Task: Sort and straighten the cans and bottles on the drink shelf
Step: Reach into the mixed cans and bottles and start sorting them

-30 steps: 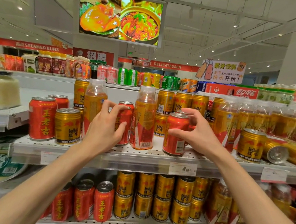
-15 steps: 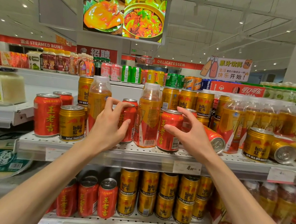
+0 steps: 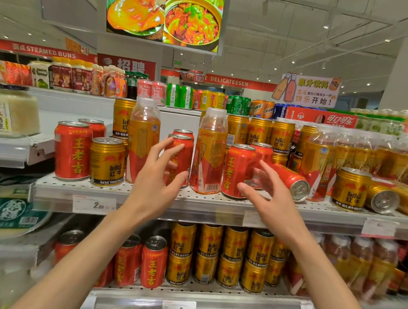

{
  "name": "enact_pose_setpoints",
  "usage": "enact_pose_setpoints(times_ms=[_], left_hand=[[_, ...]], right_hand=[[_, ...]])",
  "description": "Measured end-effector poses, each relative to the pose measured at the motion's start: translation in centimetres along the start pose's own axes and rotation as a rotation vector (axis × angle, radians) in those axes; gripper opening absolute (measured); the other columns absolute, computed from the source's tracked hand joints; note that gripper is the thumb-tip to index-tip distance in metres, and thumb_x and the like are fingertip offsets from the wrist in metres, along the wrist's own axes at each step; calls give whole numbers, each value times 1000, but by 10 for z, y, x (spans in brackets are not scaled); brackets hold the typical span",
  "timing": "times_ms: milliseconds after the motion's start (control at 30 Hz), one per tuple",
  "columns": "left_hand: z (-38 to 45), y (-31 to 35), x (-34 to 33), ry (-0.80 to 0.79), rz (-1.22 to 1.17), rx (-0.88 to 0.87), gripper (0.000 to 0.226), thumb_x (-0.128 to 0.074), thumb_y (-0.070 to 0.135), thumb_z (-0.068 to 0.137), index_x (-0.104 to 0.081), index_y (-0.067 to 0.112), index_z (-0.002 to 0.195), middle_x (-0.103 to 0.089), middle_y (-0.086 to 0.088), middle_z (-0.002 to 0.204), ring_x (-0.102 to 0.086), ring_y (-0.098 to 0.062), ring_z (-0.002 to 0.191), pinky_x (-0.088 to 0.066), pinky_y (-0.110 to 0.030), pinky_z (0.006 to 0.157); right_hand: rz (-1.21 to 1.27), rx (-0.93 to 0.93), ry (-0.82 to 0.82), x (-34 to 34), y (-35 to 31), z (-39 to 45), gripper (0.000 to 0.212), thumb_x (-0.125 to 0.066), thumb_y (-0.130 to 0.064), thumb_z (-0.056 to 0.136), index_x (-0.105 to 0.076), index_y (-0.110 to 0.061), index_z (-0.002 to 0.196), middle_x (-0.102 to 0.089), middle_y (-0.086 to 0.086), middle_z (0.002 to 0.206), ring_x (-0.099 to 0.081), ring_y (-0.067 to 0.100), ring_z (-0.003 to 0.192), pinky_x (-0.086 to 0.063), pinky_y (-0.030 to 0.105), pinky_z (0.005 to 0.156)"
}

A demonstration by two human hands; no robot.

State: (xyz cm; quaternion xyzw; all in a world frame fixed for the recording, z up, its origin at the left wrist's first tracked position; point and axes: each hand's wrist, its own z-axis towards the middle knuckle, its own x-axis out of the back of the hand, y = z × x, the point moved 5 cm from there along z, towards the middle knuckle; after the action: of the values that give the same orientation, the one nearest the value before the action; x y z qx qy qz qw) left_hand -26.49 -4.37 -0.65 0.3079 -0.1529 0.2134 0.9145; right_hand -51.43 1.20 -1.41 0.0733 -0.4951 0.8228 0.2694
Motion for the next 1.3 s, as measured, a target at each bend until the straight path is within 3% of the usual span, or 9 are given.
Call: enact_pose_setpoints(times_ms=[133, 300, 400, 667, 800, 1033, 1200, 1300], left_hand=[[-38, 17, -7, 36, -201, 45, 41, -68, 22, 93, -55, 29, 132, -57, 12, 121, -61, -1, 102, -52, -13, 82], [-100, 17, -35, -71, -342, 218, 38, -68, 21, 94, -57, 37, 126, -69, 17, 106, -65, -4, 101, -53, -19, 85], [-128, 13, -54, -106, -365, 327, 36, -68, 24, 93, -57, 41, 124, -69, 19, 103, -66, -6, 98, -54, -24, 84], [-162, 38, -116, -94, -346, 467, 33, -66, 25, 94, -58, 40, 122, -68, 17, 104, -66, -12, 95, -57, -31, 82], [-164, 66, -161, -53, -334, 510, 31, -66, 23, 94, -59, 38, 120, -68, 14, 102, -65, -11, 93, -54, -24, 80], [-159, 105, -199, -68, -151, 499, 31, -66, 26, 94, -57, 40, 121, -66, 21, 100, -64, -4, 95, -45, -8, 79], [-157, 116, -201, -77, -79, 448, 32, -65, 28, 94, -56, 39, 123, -66, 21, 101, -64, -6, 95, -48, -13, 79], [-153, 112, -196, -110, -42, 392, 34, -64, 30, 95, -55, 40, 125, -64, 24, 102, -64, -5, 95, -50, -19, 79]], right_hand=[[64, -29, 89, 10, 9, -52, 65, -70, -42, 88, -43, -34, 147, -58, -17, 134, -57, -7, 119, -51, 16, 96], [91, -209, 151, 20, 54, -118, 48, -69, -38, 89, -54, -34, 134, -70, -9, 109, -68, 7, 95, -56, 33, 90], [68, -299, 162, 27, 87, -143, 43, -69, -33, 91, -56, -31, 131, -70, -7, 102, -68, 6, 88, -56, 29, 84], [45, -371, 76, 76, 153, -148, 35, -66, -35, 92, -57, -36, 126, -70, -11, 102, -66, 1, 89, -56, 30, 83], [45, -351, 14, 120, 177, -133, 35, -67, -34, 92, -57, -35, 125, -69, -11, 104, -66, 0, 86, -52, 24, 79], [-7, -285, -93, 171, 201, -110, 32, -67, -31, 92, -59, -35, 123, -69, -9, 104, -67, 4, 86, -58, 20, 75], [-96, -225, -116, 180, 199, -107, 32, -68, -33, 92, -60, -37, 123, -69, -14, 103, -65, -1, 89, -53, 13, 72], [-231, -171, -104, 184, 189, -110, 33, -66, -39, 92, -58, -40, 124, -66, -21, 103, -61, -8, 92, -51, 16, 75]])
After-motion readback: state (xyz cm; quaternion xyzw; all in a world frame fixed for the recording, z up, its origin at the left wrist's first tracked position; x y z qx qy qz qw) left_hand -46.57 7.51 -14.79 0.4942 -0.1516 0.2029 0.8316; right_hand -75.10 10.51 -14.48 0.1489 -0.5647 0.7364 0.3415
